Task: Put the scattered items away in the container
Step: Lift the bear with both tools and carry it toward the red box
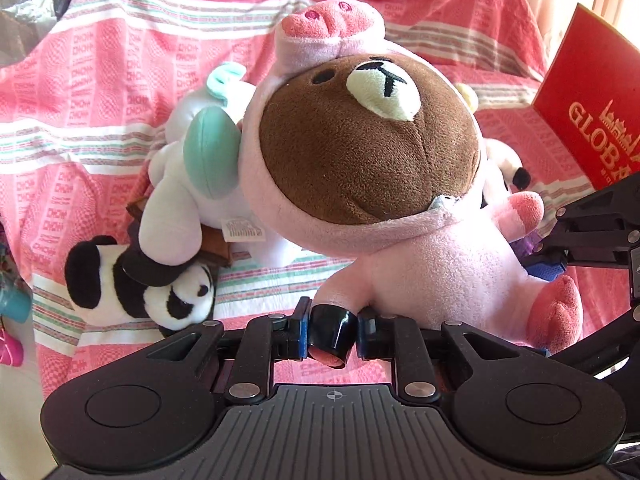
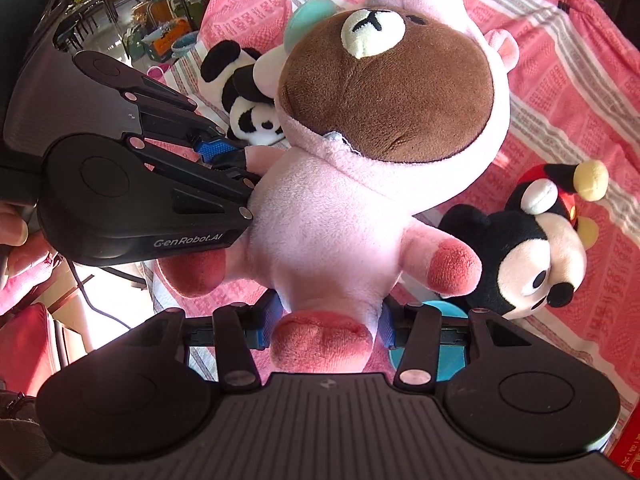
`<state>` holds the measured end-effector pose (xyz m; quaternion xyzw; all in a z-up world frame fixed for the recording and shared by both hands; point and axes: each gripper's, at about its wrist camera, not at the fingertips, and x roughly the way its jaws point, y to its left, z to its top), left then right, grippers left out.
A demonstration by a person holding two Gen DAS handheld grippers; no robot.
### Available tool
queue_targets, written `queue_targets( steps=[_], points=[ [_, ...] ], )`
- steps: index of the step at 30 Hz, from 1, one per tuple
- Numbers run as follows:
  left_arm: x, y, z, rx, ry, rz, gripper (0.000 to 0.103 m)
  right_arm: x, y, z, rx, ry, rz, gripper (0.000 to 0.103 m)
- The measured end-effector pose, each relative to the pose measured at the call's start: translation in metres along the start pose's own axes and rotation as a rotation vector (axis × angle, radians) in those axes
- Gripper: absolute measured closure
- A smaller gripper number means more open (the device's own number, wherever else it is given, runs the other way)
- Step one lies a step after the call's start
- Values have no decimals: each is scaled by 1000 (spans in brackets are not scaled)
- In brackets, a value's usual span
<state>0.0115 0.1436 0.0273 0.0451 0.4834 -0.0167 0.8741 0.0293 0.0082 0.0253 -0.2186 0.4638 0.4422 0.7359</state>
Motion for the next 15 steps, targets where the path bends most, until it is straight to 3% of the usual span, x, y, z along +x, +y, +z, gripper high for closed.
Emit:
queue_targets(
  steps=[7, 15],
  points=[
    [-19, -7, 27, 30, -93, -5, 80, -19, -5, 15, 7, -71, -58, 49],
    [-32, -58, 74, 123, -194, -131, 80, -60, -33, 4, 107, -121, -207, 49]
  ],
)
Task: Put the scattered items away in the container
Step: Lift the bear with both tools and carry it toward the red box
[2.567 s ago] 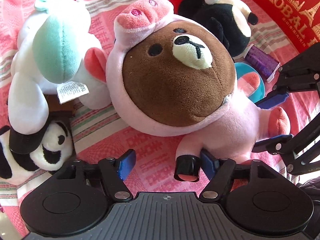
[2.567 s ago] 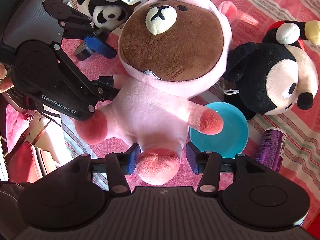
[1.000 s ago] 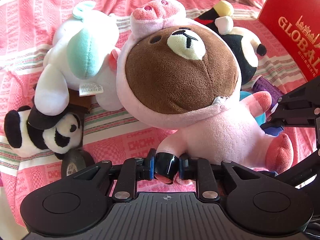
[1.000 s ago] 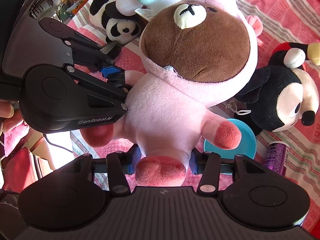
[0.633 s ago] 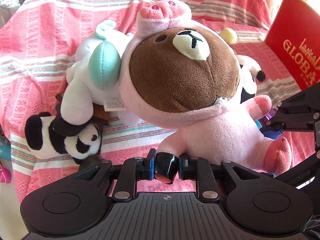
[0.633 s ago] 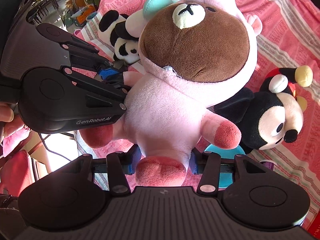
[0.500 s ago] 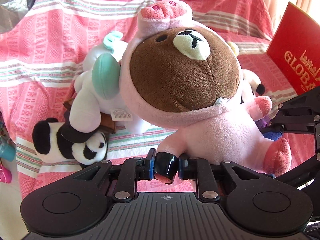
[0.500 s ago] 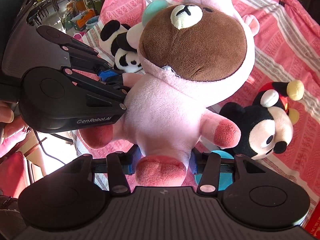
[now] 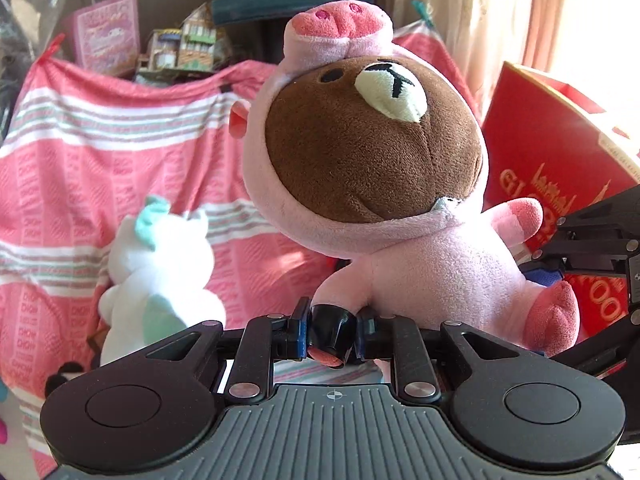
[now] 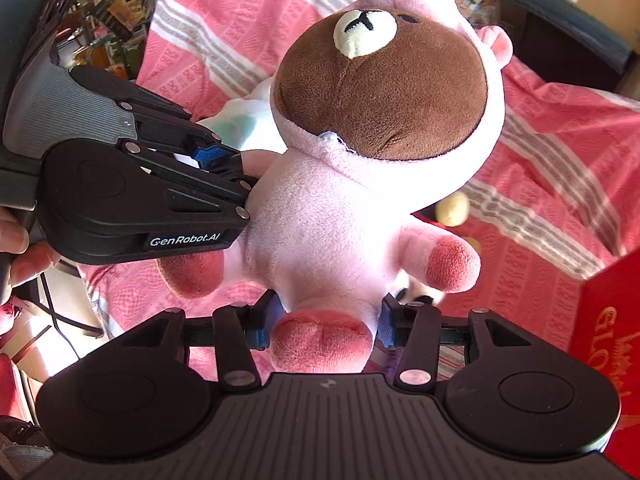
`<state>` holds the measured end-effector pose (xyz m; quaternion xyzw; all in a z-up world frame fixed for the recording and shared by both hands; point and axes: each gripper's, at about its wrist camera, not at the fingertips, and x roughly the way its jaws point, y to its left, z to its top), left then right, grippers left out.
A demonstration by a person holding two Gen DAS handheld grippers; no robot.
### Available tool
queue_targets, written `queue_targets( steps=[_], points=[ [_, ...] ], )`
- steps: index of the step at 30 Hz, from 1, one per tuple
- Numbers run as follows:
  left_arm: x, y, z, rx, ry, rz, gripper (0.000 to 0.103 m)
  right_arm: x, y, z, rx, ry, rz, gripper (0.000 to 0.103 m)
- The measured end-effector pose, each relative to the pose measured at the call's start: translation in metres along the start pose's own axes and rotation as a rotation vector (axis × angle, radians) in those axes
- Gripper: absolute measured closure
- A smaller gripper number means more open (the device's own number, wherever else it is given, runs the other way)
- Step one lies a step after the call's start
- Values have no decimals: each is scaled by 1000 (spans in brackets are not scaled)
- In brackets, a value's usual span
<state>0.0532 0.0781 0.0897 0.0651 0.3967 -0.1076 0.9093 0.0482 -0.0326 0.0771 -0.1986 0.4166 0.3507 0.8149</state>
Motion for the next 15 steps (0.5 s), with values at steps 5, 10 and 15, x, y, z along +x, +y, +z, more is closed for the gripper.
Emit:
queue_targets(
  steps=[5, 10, 15],
  points=[
    [-8, -59, 35, 66, -78, -53, 71, -42, -38, -16, 40, -35, -100, 49],
    [-16, -131, 70, 144, -134, -101, 70, -90, -82, -42, 74, -58, -174, 49],
    [-18, -207, 103, 209, -166, -166, 70, -141, -130, -72, 102, -64, -255, 49]
  ],
)
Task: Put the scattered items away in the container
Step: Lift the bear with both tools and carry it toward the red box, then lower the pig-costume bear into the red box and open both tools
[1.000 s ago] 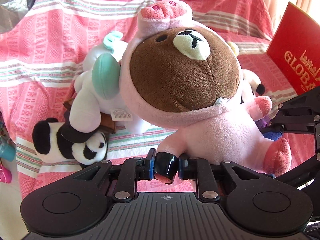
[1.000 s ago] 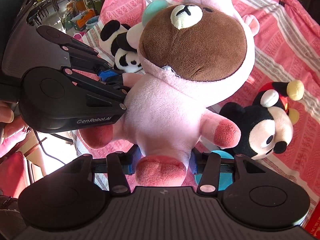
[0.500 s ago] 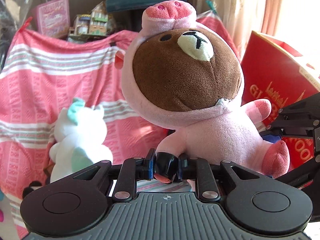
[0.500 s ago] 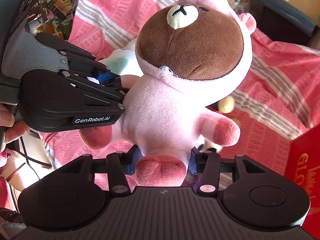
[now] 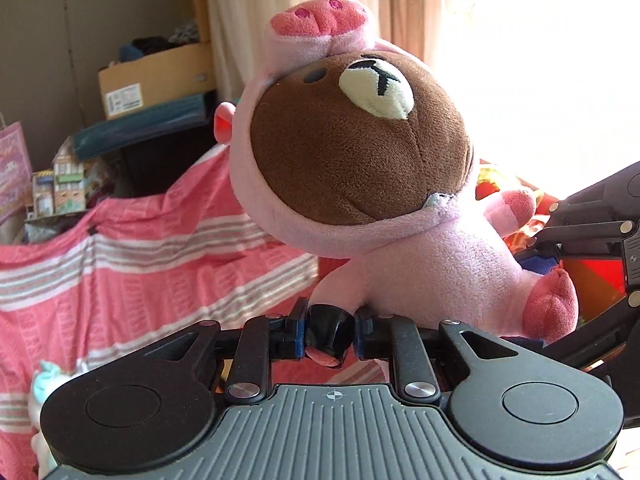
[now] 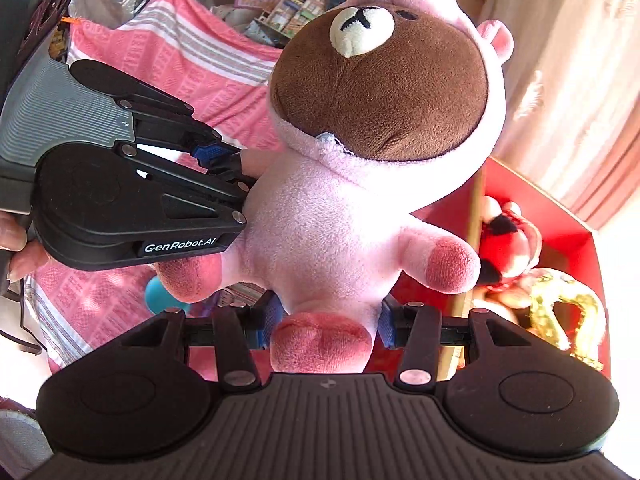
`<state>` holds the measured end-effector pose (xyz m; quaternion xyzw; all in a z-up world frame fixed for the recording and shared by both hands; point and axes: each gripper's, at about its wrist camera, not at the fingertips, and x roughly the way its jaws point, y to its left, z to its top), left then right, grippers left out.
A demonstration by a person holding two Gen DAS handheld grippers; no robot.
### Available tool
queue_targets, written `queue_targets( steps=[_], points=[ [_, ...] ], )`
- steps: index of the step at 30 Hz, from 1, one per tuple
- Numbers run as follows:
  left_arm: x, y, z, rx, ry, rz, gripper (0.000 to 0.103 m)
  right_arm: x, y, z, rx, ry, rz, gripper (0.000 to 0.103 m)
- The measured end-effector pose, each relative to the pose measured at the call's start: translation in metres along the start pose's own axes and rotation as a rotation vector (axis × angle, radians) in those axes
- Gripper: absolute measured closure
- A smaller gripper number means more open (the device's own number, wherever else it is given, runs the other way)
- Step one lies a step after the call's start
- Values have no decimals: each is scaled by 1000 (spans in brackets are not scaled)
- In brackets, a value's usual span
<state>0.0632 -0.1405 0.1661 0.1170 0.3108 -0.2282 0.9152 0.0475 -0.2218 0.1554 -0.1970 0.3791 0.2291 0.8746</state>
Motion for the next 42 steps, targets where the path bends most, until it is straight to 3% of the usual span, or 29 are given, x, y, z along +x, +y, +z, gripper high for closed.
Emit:
queue_targets(
  steps=[7, 15, 17, 20, 21, 22, 23, 25, 27, 28, 29, 32, 35, 42],
  points=[
    [37, -88, 49, 68, -7, -87, 70, -34, -84, -31, 46, 37, -93, 49],
    [80, -142, 51, 102, 79, -125, 69, -25, -132, -73, 59, 114, -87, 48],
    [91, -146, 49, 99, 103, -124, 69, -16, -138, -81, 64, 127, -76, 48],
    [103, -146, 45, 91, 140, -122, 64, -1, -145, -90, 76, 143, -70, 35],
    [106, -145, 44, 87, 160, -116, 61, 4, -146, -93, 74, 156, -77, 20],
    [109, -141, 43, 74, 188, -109, 52, 9, -146, -97, 72, 166, -97, 9],
    [111, -137, 42, 58, 200, -103, 42, 12, -145, -100, 64, 169, -109, 7],
    [111, -130, 41, 37, 195, -129, 41, 16, -142, -107, 58, 175, -95, 7],
    [105, -129, 42, 42, 174, -149, 27, 17, -138, -111, 54, 173, -108, 6],
    [102, -128, 46, 61, 144, -132, 14, 18, -137, -111, 53, 175, -121, 6],
    [98, -129, 49, 85, 110, -102, 8, 18, -135, -112, 58, 176, -135, 6],
    [89, -129, 54, 152, 53, -75, 8, 11, -141, -118, 110, 165, -145, 6],
    [83, -129, 53, 141, 54, -98, 8, -4, -156, -131, 149, 147, -173, 5],
    [80, -127, 45, 136, 70, -124, 8, -5, -160, -113, 230, 116, -210, 5]
  ],
)
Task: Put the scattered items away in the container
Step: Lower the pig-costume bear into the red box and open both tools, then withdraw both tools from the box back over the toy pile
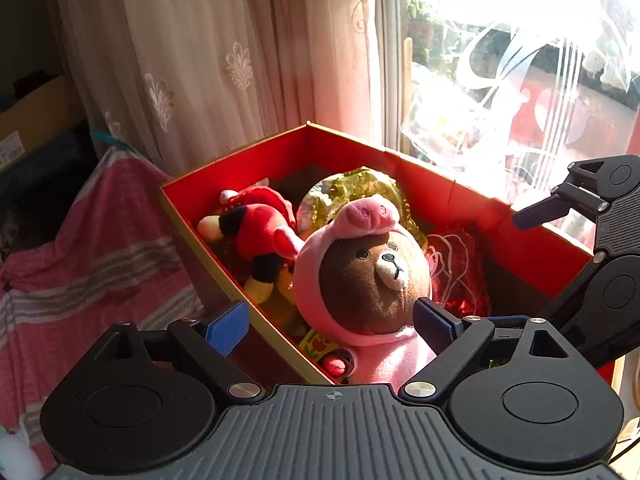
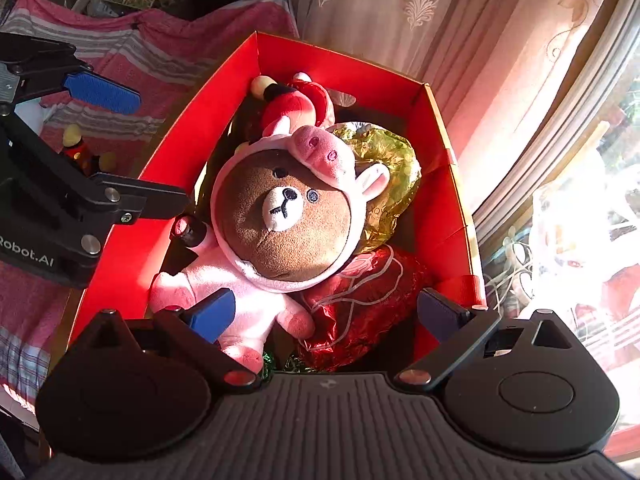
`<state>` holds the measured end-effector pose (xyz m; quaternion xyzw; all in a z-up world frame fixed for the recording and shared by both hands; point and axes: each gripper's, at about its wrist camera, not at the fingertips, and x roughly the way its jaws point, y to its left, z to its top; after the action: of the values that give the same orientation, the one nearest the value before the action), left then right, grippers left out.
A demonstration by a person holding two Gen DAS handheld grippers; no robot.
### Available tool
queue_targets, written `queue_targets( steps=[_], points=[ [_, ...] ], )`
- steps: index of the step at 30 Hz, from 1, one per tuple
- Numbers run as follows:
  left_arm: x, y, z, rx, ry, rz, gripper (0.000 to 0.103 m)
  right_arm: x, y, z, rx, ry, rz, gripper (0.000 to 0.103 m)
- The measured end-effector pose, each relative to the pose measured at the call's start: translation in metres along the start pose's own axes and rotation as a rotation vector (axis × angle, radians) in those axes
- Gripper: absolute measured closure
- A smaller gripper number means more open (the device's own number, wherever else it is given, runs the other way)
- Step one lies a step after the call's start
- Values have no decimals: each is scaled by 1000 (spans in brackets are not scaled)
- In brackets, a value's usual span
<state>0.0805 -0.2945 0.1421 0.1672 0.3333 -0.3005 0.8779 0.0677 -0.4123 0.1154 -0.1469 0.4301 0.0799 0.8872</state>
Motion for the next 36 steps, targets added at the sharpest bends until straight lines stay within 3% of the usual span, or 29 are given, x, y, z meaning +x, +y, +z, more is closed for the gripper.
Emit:
queue_targets(
  steps=[9, 15, 28, 36],
  points=[
    [-16, 18, -8, -20, -12, -12, 8, -3, 10, 10, 34, -33, -24, 5],
    [-31, 47, -16, -34, -25, 30, 8, -16, 13, 22, 85, -70, -43, 4],
    [-50, 131, -65, -72, 51, 189, 8, -42, 68, 50, 100, -183, 81, 4],
    [-57, 189, -119, -149, 134, 280, 8, -38, 119, 65, 42, -178, 146, 3]
  ],
)
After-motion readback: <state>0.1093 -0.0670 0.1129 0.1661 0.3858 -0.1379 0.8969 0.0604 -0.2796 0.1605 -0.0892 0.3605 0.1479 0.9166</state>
